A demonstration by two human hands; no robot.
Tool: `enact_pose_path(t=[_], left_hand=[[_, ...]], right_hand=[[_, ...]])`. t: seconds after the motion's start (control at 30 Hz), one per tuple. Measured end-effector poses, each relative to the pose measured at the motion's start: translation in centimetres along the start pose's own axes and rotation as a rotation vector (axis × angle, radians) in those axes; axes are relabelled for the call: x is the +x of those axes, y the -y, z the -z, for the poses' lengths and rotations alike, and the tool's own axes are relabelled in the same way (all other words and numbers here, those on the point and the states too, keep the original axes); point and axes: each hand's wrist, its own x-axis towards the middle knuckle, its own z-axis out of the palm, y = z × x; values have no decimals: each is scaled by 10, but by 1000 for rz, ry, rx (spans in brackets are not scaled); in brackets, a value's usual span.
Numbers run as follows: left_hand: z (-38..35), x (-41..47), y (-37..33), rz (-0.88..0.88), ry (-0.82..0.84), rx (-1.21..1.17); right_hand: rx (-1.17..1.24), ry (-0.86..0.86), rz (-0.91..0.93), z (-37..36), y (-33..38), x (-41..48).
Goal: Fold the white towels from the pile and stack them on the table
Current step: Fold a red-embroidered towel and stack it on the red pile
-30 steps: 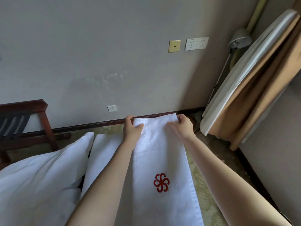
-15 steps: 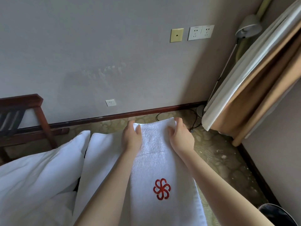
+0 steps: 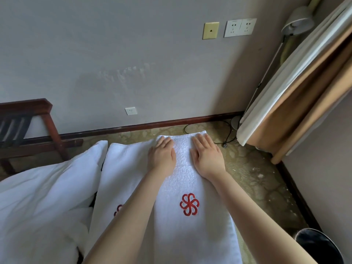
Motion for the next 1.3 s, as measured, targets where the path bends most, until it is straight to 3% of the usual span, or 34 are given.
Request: enact_pose_path(t=[0.17, 0.4, 0.63, 0.87, 1.0, 1.1, 1.2, 1.3], left_hand=[[20, -4, -11, 108, 158, -41], [53, -81, -32, 169, -37, -189], [46, -192, -47, 77, -144, -219], [8, -276, -43, 70, 94, -89], [24, -281, -49, 230, 2, -111], [33, -293, -55, 453, 10, -437], [35, -302, -63, 648, 132, -763], [35, -304, -64, 688, 176, -804]], right_hand=[[-51, 68, 10, 16, 6, -2], [22, -50, 48, 50, 23, -62], [32, -63, 116, 45, 36, -176], [-36, 90, 84, 8, 13, -260], [65, -39, -12, 19, 7, -270], [104, -185, -206, 24, 4, -284], [231, -17, -351, 23, 3, -293], [308, 68, -401, 24, 1, -300]])
